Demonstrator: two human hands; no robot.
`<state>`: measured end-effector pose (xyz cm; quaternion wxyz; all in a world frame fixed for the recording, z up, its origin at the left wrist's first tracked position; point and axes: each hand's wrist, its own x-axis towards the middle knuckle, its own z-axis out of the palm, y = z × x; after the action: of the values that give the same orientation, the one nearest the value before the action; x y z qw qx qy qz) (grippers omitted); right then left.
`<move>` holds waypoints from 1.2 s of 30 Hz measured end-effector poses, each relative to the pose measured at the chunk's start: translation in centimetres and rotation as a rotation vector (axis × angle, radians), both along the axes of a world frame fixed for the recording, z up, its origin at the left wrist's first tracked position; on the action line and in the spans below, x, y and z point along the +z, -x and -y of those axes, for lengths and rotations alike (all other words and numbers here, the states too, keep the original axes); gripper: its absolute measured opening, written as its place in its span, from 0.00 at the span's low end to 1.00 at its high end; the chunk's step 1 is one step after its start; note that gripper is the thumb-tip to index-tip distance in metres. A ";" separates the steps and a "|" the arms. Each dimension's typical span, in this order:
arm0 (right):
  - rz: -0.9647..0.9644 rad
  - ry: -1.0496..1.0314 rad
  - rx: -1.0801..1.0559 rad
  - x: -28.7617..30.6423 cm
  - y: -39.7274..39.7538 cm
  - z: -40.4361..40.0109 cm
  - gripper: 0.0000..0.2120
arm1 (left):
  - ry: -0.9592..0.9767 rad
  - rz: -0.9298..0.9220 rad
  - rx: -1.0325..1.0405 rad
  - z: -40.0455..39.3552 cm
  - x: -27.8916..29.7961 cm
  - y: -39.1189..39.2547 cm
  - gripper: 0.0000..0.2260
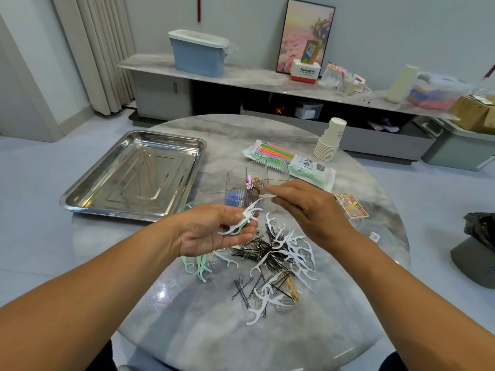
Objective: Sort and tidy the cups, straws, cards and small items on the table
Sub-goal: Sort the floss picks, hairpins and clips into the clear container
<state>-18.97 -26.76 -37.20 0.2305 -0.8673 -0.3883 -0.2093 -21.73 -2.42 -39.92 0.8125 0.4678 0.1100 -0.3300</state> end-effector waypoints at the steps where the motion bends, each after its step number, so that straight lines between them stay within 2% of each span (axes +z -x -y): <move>1: 0.007 0.033 0.022 0.0 0.2 -0.2 0.15 | 0.008 -0.008 -0.007 0.1 0.1 0.0 0.13; 6: -0.041 0.217 0.090 -0.5 1.2 -2.0 0.18 | 0.112 -0.047 -0.021 1.0 0.6 0.3 0.16; 9: 0.011 0.316 0.119 -0.9 1.4 -2.2 0.20 | 0.152 -0.053 -0.063 1.0 0.7 0.3 0.32; 11: 0.042 0.348 0.128 -1.1 1.4 -2.3 0.22 | 0.155 -0.040 -0.114 0.8 0.6 0.2 0.38; 13: 0.012 0.379 0.118 -1.1 1.4 -2.4 0.22 | 0.177 -0.022 -0.129 0.7 0.6 0.4 0.36; 15: -0.087 0.366 0.085 -1.0 1.6 -2.4 0.22 | 0.185 0.027 -0.113 0.6 0.5 0.5 0.26; 16: -0.147 0.307 0.063 -0.9 1.7 -2.4 0.24 | 0.176 0.052 -0.110 0.6 0.4 0.6 0.21; 18: -0.237 0.050 -0.027 -0.5 1.9 -2.6 0.25 | 0.144 0.064 -0.106 0.6 0.3 0.7 0.15; 20: -0.342 -0.266 -0.179 0.2 1.7 -2.7 0.16 | 0.115 0.067 -0.113 0.6 0.2 0.6 0.13; 21: -0.455 -0.376 -0.248 0.7 1.6 -2.6 0.10 | 0.108 0.072 -0.109 0.6 0.1 0.6 0.14; 22: -0.621 -0.444 -0.290 1.0 1.3 -2.4 0.09 | 0.102 0.075 -0.095 0.7 0.1 0.5 0.14; 24: -0.973 -0.477 -0.321 1.0 1.1 -1.9 0.14 | 0.086 0.085 -0.060 0.9 0.0 0.5 0.14; 26: -1.174 -0.535 -0.325 0.5 1.1 -1.7 0.14 | 0.061 0.102 -0.055 1.1 0.0 0.6 0.13; 32: -1.340 -0.705 -0.312 1.0 0.6 -1.7 0.07 | 0.062 0.116 -0.063 1.4 0.2 0.7 0.14; 34: -1.315 -0.782 -0.305 1.4 0.4 -1.4 0.05 | 0.056 0.105 -0.056 1.3 0.1 0.7 0.14; 36: -1.199 -0.858 -0.318 1.8 0.2 -1.1 0.03 | 0.057 0.092 -0.034 1.2 0.0 0.8 0.14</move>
<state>-19.17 -25.63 -35.37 0.6868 -0.7125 0.0492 0.1352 -22.49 -3.62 -39.88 0.8240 0.4611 0.0550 -0.3246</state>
